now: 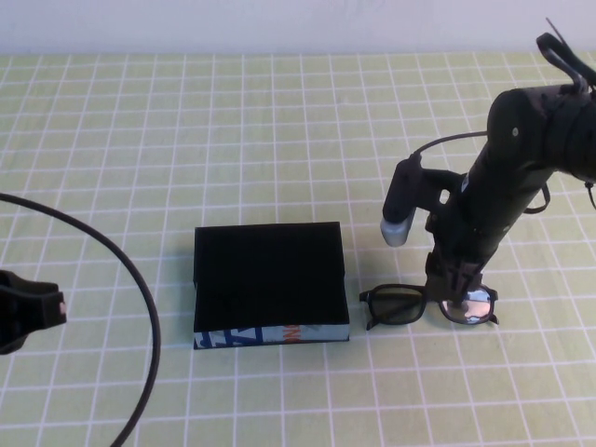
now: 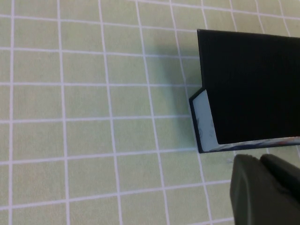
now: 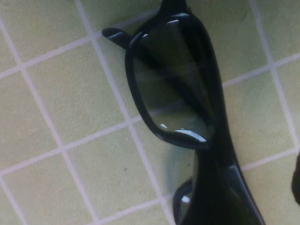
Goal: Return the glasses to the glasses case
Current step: Pick up the glasses from the table
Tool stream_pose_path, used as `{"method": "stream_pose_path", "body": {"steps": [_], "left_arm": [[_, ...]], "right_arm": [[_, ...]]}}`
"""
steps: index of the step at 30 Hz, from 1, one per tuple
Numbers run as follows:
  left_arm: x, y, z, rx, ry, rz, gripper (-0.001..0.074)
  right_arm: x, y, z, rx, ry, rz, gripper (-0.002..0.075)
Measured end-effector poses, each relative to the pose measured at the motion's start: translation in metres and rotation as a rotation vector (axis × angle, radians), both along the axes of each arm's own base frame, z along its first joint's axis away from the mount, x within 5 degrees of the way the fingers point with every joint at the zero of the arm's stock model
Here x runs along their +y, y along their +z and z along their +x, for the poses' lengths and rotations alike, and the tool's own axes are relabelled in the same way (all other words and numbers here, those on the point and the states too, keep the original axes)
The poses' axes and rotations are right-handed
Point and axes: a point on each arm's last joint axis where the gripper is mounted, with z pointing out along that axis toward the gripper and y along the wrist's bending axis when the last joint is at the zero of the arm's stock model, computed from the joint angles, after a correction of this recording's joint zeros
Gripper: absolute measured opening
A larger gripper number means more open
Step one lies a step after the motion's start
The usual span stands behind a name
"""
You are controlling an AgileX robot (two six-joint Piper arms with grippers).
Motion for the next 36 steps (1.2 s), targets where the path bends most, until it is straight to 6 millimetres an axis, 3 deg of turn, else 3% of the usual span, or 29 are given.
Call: {"method": "stream_pose_path", "body": {"steps": [7, 17, 25, 29, 36], "left_arm": [[0.000, -0.001, -0.002, 0.019, -0.014, 0.006, -0.0001], [-0.001, -0.002, -0.002, 0.028, -0.018, 0.007, -0.0001], [-0.001, -0.002, -0.003, 0.021, -0.041, 0.027, -0.0001], [-0.001, -0.002, -0.003, 0.021, -0.043, 0.028, -0.0001], [-0.001, -0.002, -0.003, 0.024, -0.045, 0.029, -0.0001]], "right_arm": [[0.002, -0.019, 0.006, 0.023, -0.004, -0.012, 0.0328], [0.003, -0.019, 0.004, 0.045, -0.004, -0.003, 0.0083], [0.002, -0.011, 0.001, 0.045, 0.001, 0.000, 0.0048], [0.001, -0.011, 0.001, 0.043, 0.006, -0.009, 0.0090], [0.001, -0.011, 0.002, 0.025, 0.006, -0.010, 0.0315]]}}
